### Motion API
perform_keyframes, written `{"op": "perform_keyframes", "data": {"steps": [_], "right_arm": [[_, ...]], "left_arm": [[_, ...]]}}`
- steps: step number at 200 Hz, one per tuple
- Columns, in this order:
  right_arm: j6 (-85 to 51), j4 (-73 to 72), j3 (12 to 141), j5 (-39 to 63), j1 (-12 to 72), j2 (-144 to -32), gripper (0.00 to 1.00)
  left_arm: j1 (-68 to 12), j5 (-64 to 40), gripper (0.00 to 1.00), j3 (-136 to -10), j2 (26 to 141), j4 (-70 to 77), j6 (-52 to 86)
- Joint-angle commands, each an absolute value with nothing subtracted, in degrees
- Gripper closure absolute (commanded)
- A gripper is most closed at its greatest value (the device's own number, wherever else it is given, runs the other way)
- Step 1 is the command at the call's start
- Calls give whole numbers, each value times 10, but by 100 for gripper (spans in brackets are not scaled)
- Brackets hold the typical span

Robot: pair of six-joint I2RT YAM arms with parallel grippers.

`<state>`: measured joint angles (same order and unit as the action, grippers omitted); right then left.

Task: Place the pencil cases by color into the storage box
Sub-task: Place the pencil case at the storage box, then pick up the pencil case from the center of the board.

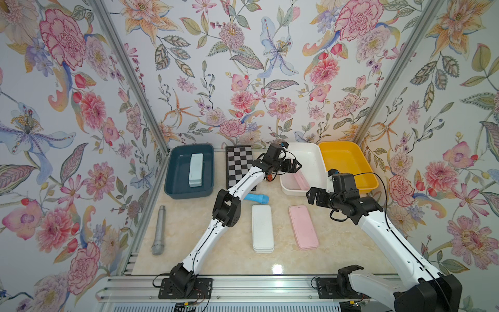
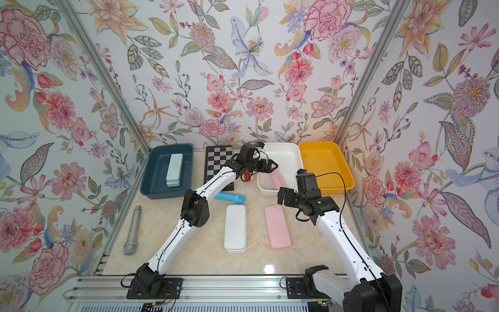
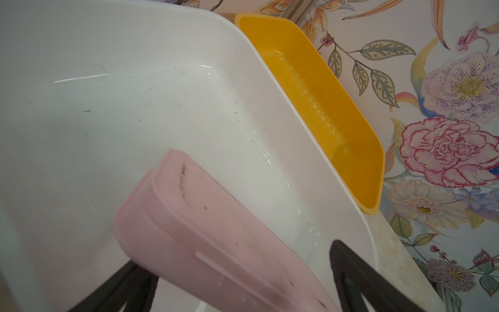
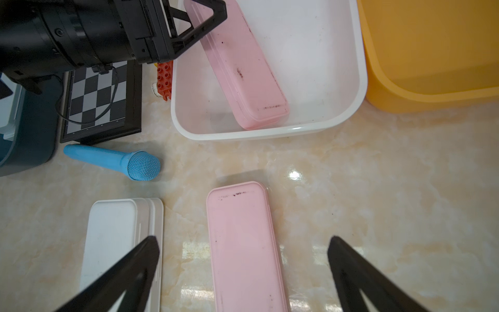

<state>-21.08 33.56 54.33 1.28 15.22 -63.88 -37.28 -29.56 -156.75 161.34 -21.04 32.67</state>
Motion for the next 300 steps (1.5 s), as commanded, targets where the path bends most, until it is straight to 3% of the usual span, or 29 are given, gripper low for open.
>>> {"op": "perform_keyframes", "data": {"steps": [1, 130, 192, 237, 273, 300], "right_arm": [[-216, 329, 532, 18, 149, -642, 0], [-217, 327, 524, 9, 146, -635, 0], [-203, 333, 535, -8, 126, -631, 0], [-192, 348, 548, -49, 97, -633, 0], [-196, 344, 547, -76, 73, -633, 0], [-196, 375, 563, -29, 59, -656, 0]], "left_arm": [[-394, -256, 2, -1563, 1569, -232, 225], [-388, -208, 2, -1560, 1550, -241, 193], [-377, -165, 2, -1448, 1409, -350, 201], [-382, -177, 2, -1255, 1263, -393, 271], [-437, -142, 2, -1134, 1172, -407, 263], [-471, -108, 2, -1076, 1136, -415, 285]]}}
